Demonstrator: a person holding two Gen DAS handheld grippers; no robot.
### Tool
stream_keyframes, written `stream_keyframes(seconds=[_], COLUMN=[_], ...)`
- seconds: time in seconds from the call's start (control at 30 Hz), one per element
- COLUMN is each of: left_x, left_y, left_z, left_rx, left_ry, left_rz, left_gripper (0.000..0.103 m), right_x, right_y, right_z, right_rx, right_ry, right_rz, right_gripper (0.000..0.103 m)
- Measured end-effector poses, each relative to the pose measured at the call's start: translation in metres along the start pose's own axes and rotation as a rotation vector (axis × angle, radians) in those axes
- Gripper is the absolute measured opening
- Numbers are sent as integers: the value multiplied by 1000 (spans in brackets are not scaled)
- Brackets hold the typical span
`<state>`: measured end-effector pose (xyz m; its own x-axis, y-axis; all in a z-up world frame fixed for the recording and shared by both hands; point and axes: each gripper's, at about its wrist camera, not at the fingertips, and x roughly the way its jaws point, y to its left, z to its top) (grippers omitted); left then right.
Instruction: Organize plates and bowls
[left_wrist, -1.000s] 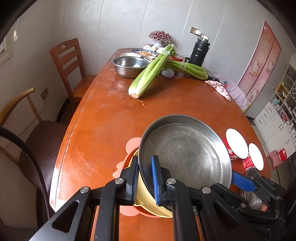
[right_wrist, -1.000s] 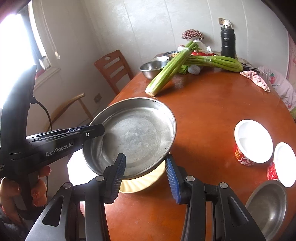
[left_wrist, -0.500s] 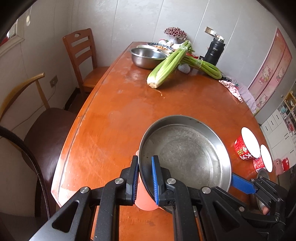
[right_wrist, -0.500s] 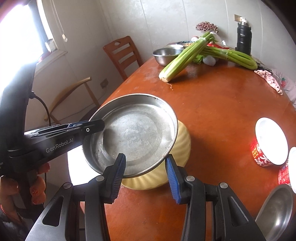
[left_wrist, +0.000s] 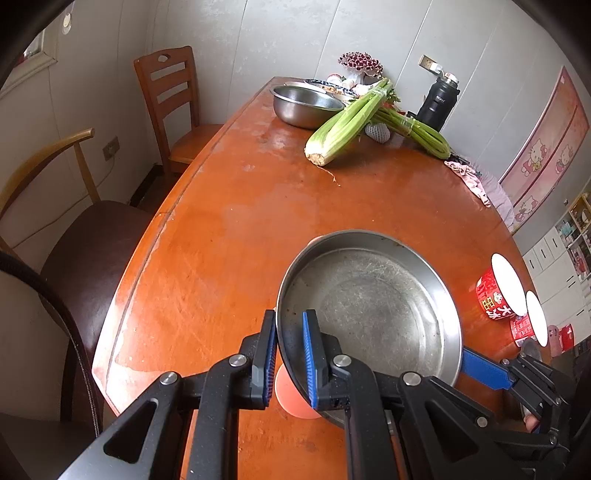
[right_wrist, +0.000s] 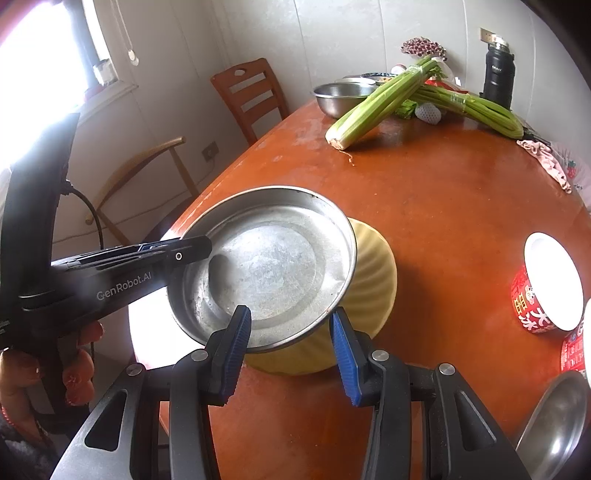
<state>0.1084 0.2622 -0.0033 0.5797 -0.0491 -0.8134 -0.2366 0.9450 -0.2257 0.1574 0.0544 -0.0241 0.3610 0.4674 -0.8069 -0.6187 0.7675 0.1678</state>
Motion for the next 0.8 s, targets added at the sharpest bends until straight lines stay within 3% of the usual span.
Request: stream_keyframes(seconds=[0.8], left_x=[24], left_y=[-4], left_z=[-5], left_rx=[11], left_ry=[52], left_rz=[9], left_gripper=[12], right_x=[10], right_y=[-1], right_z=[-4], right_rx=[-38], right_ry=[11], right_rz=[-53], right_gripper=[47])
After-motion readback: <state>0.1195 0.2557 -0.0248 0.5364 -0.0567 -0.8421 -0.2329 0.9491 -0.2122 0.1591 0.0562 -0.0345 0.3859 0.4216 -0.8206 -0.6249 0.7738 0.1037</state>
